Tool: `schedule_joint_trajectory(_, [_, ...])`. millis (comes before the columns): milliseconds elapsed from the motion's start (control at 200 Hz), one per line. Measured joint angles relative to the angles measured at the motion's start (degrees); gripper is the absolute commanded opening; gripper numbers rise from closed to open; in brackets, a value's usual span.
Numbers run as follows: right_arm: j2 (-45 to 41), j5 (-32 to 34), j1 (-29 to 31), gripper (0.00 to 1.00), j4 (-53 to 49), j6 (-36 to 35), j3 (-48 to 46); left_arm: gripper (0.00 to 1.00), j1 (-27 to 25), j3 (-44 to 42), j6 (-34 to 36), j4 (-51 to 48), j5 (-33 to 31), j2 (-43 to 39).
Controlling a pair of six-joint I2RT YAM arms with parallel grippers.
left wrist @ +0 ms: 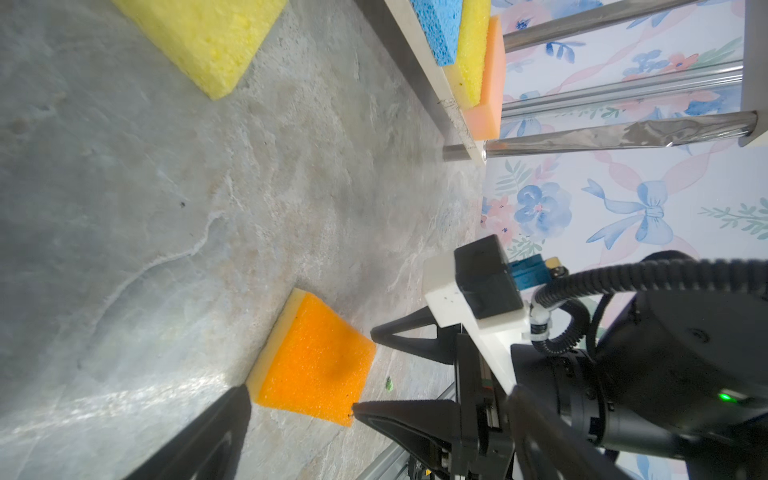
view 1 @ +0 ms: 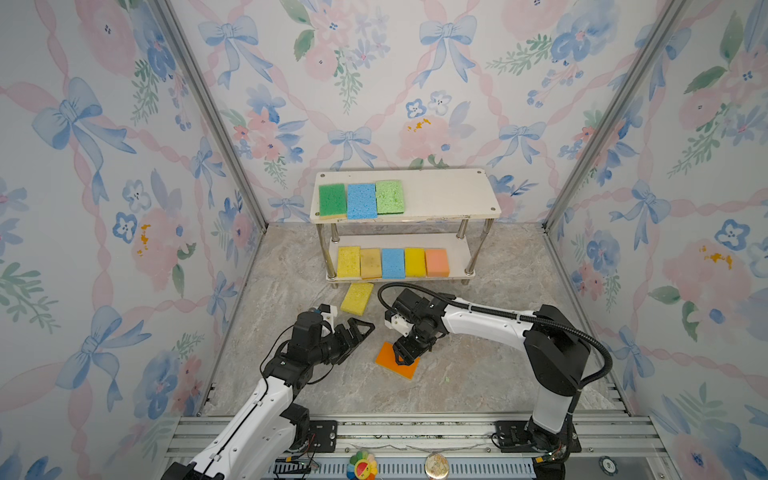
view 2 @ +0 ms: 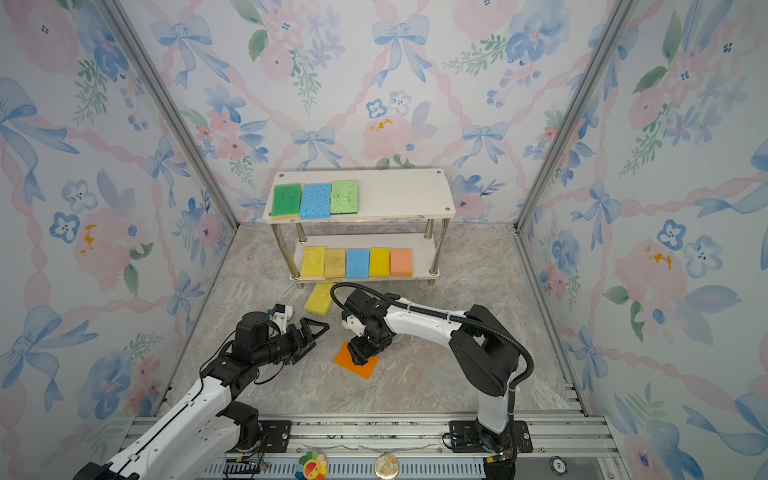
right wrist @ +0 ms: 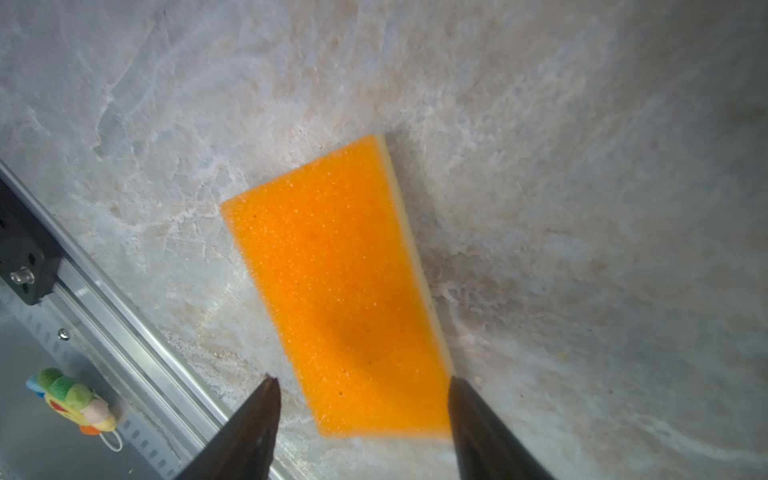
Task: Place and organize the cleaning sponges onto the shelf
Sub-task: 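Grasp the orange sponge with the right gripper and lift it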
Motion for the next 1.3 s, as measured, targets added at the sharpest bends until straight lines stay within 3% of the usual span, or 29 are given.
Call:
schedule_joint_trajectory(270, [0.98,2.16,-0.07,0.57,0.0,-0.44,0.0,0.98,1.4,0.0,0.04,0.0,1.2,0.68])
schedule_joint_trajectory(785, [0.98,3.65,-1.97,0.55,0.26,-0.42,-0.26,0.98,1.7,0.02,0.09,-0.07,1.95,1.36])
schedule_joint_trajectory(1020, [1.22,2.91,-3.02,0.5,1.29,-0.17,-1.64,0.98,1.7,0.02,0.07,-0.11,2.03,1.33])
schedule_joint_trajectory(1300, [1.4,1.18,-2.91,0.34,3.26,0.76,-2.78,0.98,1.7,0.02,0.07,-0.13,2.16,1.33])
